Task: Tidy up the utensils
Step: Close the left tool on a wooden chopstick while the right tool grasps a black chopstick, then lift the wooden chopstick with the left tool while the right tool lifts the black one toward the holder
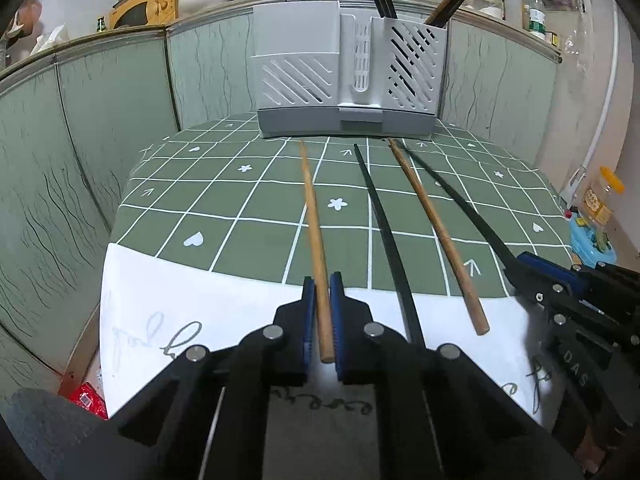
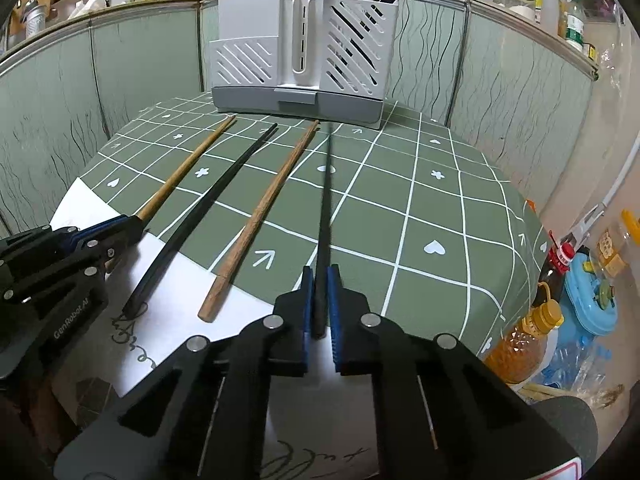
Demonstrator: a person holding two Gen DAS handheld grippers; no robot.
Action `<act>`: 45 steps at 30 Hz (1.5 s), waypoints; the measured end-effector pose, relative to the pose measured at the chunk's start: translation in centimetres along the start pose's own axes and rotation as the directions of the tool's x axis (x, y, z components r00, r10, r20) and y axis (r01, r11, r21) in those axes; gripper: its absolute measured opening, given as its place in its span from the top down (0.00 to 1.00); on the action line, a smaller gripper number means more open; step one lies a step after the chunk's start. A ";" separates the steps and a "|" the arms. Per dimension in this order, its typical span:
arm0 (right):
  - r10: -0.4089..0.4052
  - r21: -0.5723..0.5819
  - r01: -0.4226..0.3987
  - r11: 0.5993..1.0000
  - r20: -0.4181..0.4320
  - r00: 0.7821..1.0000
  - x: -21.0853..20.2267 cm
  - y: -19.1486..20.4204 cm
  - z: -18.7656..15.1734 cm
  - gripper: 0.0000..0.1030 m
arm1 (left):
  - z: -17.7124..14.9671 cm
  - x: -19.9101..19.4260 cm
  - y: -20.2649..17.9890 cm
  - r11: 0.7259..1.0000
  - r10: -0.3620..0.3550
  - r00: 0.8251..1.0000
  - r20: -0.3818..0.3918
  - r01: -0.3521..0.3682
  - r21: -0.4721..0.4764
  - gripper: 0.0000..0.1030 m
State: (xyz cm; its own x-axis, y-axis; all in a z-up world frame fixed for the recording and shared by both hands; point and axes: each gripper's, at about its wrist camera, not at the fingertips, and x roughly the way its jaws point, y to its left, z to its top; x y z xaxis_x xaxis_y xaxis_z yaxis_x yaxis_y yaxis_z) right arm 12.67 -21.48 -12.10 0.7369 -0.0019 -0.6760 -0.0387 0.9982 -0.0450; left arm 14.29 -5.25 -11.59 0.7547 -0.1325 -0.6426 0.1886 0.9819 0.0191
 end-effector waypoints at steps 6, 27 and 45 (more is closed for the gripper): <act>0.001 0.022 -0.001 1.000 0.004 1.000 0.0 -0.4 -0.1 0.94 | 0.0 0.0 0.1 1.000 -0.003 1.000 0.003 0.003 -0.004 0.92; 0.040 0.035 -0.042 0.999 0.038 0.998 -4.4 -1.9 1.9 0.94 | 2.1 -3.8 1.1 1.000 0.000 1.000 0.024 0.001 -0.021 0.92; 0.081 0.077 -0.091 0.993 0.126 0.989 -9.7 -4.5 6.8 0.94 | 8.1 -8.9 2.3 0.999 -0.029 0.996 0.081 0.031 -0.029 0.92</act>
State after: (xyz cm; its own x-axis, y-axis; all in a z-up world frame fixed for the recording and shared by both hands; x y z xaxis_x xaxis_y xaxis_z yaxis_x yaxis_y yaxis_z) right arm 10.25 -25.53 -0.32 0.8107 0.0860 -0.5791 -0.0535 0.9959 0.0731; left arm 13.07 -2.94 0.38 0.7974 -0.1715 -0.5786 0.1940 0.9807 -0.0233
